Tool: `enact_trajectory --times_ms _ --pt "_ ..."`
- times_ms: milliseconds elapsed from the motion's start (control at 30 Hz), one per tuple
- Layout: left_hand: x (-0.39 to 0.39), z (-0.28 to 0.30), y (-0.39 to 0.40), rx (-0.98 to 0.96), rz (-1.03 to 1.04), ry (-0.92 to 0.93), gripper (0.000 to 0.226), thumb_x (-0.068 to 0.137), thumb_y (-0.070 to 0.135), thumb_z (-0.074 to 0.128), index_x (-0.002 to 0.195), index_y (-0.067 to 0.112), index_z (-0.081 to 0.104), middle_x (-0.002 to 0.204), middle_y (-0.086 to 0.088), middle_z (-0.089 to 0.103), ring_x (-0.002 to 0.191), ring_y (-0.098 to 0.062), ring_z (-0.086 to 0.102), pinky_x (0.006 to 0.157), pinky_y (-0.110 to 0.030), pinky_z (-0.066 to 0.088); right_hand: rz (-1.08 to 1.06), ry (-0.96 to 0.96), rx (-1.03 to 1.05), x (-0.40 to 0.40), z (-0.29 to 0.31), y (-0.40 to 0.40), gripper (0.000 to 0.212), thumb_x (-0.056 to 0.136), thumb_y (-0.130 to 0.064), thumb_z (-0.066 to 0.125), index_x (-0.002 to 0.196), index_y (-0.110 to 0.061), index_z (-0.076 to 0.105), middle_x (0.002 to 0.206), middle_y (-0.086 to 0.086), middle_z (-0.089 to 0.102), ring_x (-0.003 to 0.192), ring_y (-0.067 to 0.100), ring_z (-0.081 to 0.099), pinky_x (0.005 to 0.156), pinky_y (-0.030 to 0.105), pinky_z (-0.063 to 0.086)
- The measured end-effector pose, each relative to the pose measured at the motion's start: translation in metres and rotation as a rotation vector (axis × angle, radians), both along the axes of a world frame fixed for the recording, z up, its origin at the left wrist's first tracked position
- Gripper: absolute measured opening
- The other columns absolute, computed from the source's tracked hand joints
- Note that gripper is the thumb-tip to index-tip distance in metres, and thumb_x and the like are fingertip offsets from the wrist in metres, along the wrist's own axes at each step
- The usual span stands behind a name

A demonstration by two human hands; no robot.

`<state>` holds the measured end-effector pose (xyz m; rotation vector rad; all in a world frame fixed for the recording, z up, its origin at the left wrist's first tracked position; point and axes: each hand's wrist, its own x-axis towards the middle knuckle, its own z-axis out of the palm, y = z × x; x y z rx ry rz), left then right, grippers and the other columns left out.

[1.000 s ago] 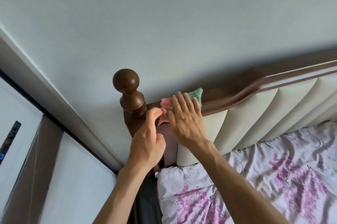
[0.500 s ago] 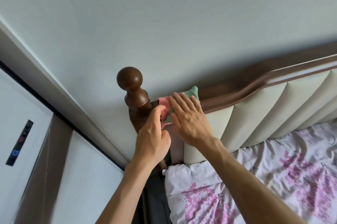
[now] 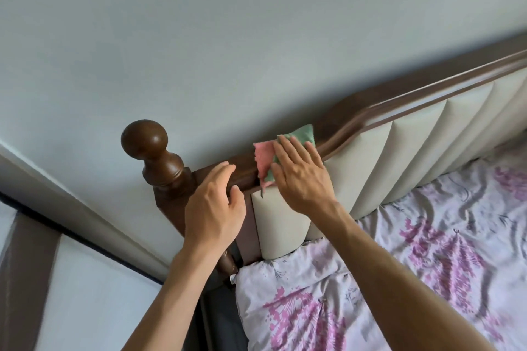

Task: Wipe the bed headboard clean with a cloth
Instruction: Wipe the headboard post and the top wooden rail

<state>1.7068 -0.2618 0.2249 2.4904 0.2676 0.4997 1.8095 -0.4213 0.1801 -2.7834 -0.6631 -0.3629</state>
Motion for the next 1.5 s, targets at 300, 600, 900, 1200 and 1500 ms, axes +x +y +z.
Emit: enact_trajectory --times_ms 300,600,900,1200,1500 --pt "0.065 0.011 -0.017 -0.226 -0.055 -0.132 0.037 0.089 -0.001 0.055 0.122 0.009 0.068 0.13 -0.003 0.066 0.121 -0.017 0.06 0.099 -0.013 0.036 0.064 -0.059 -0.069 0.001 0.004 0.0 0.056 0.101 -0.034 0.027 0.148 -0.01 0.044 0.155 0.006 0.043 0.147 0.022 0.034 0.123 0.043 0.013" --pt "0.114 -0.009 -0.046 -0.186 -0.3 -0.053 0.039 0.09 0.004 0.058 0.129 0.007 0.062 0.129 -0.009 0.065 0.12 -0.026 0.06 0.105 -0.036 0.044 -0.077 -0.243 -0.234 0.041 0.001 -0.054 0.049 0.103 -0.032 0.036 0.147 -0.012 0.046 0.155 0.004 0.043 0.146 0.022 0.034 0.123 0.044 0.019" --pt "0.13 -0.028 -0.051 0.377 -0.31 0.019 0.036 0.097 0.034 0.04 0.126 0.021 0.055 0.109 -0.003 0.066 0.091 -0.03 0.059 0.074 -0.043 0.042 -0.246 -0.243 -0.254 0.053 0.005 -0.055 0.05 0.105 -0.036 0.029 0.148 -0.017 0.044 0.156 -0.001 0.04 0.15 0.023 0.026 0.124 0.047 0.01" --pt "0.128 -0.018 -0.048 0.422 -0.341 0.16 0.046 0.097 0.047 0.04 0.138 0.028 0.045 0.119 -0.002 0.06 0.105 -0.028 0.053 0.081 -0.042 0.041 -0.516 -0.166 -0.002 0.071 0.021 -0.049 0.055 0.103 -0.035 0.029 0.153 -0.014 0.034 0.162 0.004 0.028 0.152 0.029 0.016 0.124 0.046 0.007" --pt "0.186 -0.003 -0.131 0.23 -0.372 0.246 0.071 0.098 0.047 0.041 0.151 0.006 0.02 0.14 -0.013 0.047 0.124 -0.032 0.049 0.098 -0.045 0.039 -0.518 0.055 0.225 0.111 0.045 -0.094 0.057 0.098 -0.048 0.018 0.153 -0.037 0.027 0.162 -0.016 0.02 0.152 0.011 0.001 0.124 0.038 -0.004"
